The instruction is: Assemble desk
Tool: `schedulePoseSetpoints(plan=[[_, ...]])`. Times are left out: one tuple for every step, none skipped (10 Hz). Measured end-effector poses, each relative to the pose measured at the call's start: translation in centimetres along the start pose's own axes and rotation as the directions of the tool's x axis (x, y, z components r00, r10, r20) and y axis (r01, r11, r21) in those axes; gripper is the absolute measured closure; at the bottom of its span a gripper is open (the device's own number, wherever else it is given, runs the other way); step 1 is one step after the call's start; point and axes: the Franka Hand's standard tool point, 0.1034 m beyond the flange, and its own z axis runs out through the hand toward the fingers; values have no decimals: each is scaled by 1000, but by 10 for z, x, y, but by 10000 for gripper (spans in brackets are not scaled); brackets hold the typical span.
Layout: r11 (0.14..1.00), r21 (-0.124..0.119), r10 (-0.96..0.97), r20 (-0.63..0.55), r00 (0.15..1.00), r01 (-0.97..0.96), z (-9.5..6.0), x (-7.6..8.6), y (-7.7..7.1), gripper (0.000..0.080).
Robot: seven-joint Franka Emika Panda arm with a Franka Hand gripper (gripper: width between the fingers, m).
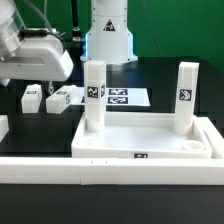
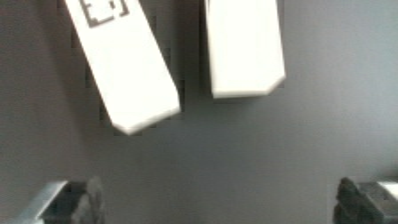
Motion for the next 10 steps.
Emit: schedulePoseSetpoints(plan=[[999,12,32,33,999,-32,7,-7,2,151],[1000,10,29,44,999,-29,8,-6,2,151],[1000,9,27,44,999,-28,8,-6,1,151],[999,14,29,84,996,-30,11,-10,1,151],[999,22,39,168,985,-44,14,-15,0,151],[998,17,58,218,974,-63,17,-14,0,151],[997,18,62,293,954,-70,20,-20,-3,151],[997,17,64,351,934,-75,23,-19,-1,151],[997,14,66,380,923,-77,25,-16,0,151],[996,14,71,437,897,-86,27,-20,-1,151]])
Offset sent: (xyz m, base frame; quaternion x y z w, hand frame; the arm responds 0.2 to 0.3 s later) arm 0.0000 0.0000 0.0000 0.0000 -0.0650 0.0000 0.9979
